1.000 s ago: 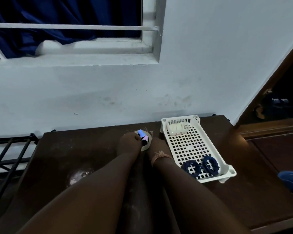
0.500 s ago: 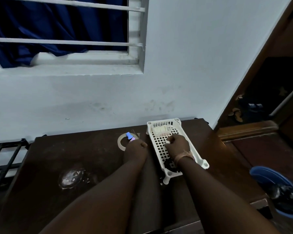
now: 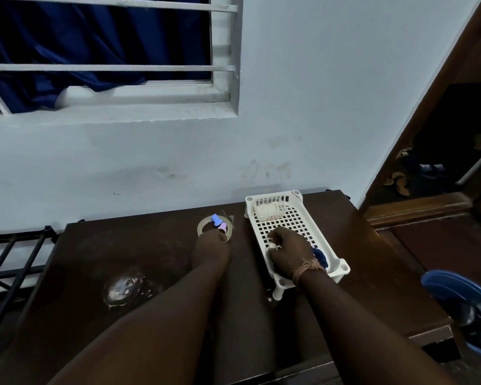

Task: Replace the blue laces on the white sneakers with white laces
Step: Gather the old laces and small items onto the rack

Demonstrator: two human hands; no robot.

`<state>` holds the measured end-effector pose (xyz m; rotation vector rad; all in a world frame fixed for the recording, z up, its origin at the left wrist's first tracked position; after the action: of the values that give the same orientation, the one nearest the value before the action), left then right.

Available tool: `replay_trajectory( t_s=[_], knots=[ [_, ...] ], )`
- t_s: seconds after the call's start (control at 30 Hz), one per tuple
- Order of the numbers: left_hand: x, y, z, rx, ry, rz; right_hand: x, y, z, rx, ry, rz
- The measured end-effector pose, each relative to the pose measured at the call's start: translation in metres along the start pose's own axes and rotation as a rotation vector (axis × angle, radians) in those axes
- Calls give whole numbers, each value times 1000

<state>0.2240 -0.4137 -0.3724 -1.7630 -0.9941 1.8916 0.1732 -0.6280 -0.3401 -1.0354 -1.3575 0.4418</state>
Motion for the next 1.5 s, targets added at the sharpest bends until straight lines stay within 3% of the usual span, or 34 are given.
replay_trajectory(
  t_s=[0.2, 0.37, 0.53, 0.77, 0.97, 1.13, 1.27, 1.37, 1.5],
  knots=[
    [10, -9, -15, -67, -27, -9, 26, -8, -20, -139, 12, -77],
    [6, -10, -46, -62, 20, -5, 86, 45, -31, -29, -155, -61],
    [-10, -5, -73, 47, 235, -129, 98, 82, -41, 14, -99, -9],
    [-14, 17, -95, 123, 406, -245, 116, 89, -39, 75, -215, 93],
    [-13, 18, -95, 110, 432, -234, 101, 113, -50, 1, -66, 14],
    [-10, -7, -88, -28, 300, -178, 98, 92, -45, -87, 111, -168],
    [-27, -23, -61, -76, 241, -77, 88, 47, -45, -173, 150, -333],
    [-41, -20, -35, -56, 219, 33, 49, 3, -46, -256, 144, -252],
    [-52, -8, -7, -45, 213, 87, -18, -32, -36, -242, 176, -82]
  ],
)
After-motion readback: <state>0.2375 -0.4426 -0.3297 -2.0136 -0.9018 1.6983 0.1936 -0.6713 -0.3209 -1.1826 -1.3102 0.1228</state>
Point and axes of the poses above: each hand's wrist, its own z-axis away from the middle knuckle, its own y-axis out of the palm, x = y × z, the point moved 9 cm from there along -z, towards the middle knuckle, and after that the axes turned 12 degrees about -x, right-handed, at the moved point
